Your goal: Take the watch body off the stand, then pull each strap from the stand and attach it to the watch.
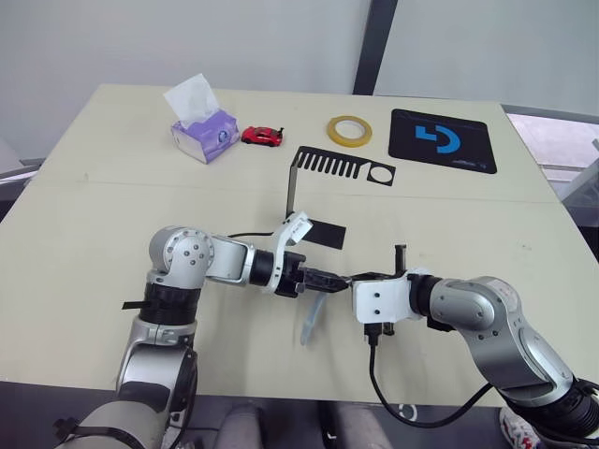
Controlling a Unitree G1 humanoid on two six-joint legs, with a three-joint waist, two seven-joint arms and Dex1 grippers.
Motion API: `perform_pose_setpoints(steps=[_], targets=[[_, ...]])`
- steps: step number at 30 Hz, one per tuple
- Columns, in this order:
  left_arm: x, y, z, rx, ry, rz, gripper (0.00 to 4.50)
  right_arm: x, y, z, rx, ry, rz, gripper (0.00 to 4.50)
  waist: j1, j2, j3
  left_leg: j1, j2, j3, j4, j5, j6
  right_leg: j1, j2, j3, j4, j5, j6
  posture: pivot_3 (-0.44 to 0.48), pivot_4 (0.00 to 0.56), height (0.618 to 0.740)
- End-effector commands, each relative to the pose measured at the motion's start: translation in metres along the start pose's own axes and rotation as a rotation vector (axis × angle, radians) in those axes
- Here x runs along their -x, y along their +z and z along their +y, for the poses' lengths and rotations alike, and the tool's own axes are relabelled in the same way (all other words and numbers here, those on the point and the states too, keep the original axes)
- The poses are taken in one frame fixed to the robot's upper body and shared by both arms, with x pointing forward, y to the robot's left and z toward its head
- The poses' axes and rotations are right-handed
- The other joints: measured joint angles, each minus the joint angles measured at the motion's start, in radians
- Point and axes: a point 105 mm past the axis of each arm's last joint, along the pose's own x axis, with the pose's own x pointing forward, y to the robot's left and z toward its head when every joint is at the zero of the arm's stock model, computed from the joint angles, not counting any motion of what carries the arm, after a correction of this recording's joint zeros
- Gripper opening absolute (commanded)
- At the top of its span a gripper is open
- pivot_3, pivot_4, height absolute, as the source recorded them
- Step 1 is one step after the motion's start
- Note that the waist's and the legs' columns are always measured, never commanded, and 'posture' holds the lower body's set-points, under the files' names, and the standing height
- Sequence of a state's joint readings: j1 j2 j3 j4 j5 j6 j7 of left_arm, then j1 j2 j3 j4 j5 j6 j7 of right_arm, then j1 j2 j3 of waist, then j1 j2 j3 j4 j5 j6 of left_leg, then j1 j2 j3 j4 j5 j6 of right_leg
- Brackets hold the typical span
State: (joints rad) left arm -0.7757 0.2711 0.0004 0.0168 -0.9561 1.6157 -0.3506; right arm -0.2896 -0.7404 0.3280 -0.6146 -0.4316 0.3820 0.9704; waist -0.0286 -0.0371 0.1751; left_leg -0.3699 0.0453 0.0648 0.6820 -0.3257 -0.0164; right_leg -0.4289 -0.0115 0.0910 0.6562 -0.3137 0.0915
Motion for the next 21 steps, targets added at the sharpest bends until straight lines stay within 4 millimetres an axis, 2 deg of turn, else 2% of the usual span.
perform_pose_setpoints(steps=[1,8,21], targets=[[-0.003,0.003,-0.014,-0.044,-0.058,0.005,1.71,0.003,0.010,-0.005,0.031,-0.021,-0.033,0.00,0.000,0.000,0.000,0.000,0.000,0.000,0.000,0.000,0.000,0.000,0.000,0.000,0.000,0.000,0.000,0.000,0.150,0.738],[0.001,0.000,-0.005,-0.032,-0.012,0.015,1.71,0.008,0.013,-0.008,0.037,-0.038,-0.038,0.00,0.000,0.000,0.000,0.000,0.000,0.000,0.000,0.000,0.000,0.000,0.000,0.000,0.000,0.000,0.000,0.000,0.150,0.738],[0.001,0.001,-0.002,-0.028,-0.007,0.012,1.71,0.009,0.017,-0.009,0.044,-0.046,-0.051,0.00,0.000,0.000,0.000,0.000,0.000,0.000,0.000,0.000,0.000,0.000,0.000,0.000,0.000,0.000,0.000,0.000,0.150,0.738]])
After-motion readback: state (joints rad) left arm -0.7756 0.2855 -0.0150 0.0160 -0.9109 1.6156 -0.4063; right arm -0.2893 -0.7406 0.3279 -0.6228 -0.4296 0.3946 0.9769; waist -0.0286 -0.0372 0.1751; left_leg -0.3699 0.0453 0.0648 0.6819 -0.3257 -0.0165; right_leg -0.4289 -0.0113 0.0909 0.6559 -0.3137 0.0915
